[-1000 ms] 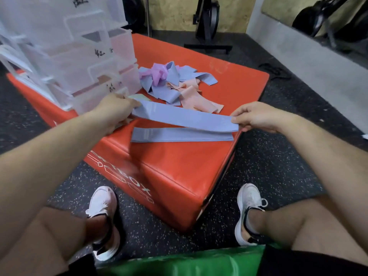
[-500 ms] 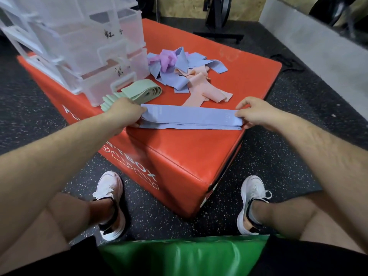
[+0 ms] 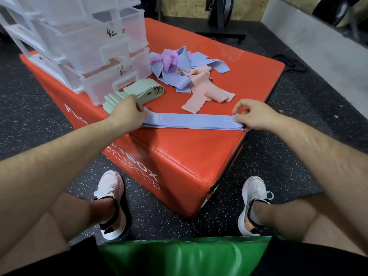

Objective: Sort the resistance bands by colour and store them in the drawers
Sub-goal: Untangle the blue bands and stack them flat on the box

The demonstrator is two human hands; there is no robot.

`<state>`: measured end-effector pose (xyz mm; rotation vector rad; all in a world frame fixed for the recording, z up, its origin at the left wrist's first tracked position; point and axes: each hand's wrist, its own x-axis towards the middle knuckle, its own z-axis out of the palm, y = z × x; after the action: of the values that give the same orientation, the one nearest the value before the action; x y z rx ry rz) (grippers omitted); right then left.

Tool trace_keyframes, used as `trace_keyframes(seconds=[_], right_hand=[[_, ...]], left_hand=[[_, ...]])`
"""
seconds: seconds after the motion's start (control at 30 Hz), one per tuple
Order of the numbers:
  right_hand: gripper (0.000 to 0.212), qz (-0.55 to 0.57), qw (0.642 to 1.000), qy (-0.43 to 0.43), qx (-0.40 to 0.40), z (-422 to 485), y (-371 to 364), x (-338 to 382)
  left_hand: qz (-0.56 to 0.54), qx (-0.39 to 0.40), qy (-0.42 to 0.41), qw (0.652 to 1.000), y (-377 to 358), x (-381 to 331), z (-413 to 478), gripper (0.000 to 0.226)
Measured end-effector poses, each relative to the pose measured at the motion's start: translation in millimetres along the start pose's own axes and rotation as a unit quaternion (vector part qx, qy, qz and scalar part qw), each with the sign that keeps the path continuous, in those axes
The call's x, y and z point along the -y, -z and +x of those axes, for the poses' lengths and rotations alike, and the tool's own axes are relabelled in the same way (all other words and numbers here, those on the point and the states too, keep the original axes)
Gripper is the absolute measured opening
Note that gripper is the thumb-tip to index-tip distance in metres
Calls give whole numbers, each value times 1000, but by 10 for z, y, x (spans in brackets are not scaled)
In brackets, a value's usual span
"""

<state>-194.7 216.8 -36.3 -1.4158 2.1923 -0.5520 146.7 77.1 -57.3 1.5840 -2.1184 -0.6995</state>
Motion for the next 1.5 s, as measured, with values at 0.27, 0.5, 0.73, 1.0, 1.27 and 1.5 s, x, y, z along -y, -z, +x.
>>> trace_keyframes(seconds=[0.27,0.5,0.73,1.0,1.27,1.5], right_hand=[[3,-85,994,62,-8,-82,77,9],[16,-124,988,91,-14,-74,-29,-135],[17,-204,976,69,-19,-134,-12,14],[22,-158,975,130,-86,238,-153,607],[37,-157,974,163,-21,843,-341,959],[30,-209,962,167,-47,977,-440,950]], left_hand=[[117,-16,-182,976,-63,23,-35,22],[165,71,-220,959,-115,-61,-134,27],[172,75,-218,958,-91,-153,-92,26],[156,52,-272,948,-131,-716,249,23],[206,80,-215,951,-353,-1043,849,28],[222,90,-183,954,-598,-1154,1016,29]])
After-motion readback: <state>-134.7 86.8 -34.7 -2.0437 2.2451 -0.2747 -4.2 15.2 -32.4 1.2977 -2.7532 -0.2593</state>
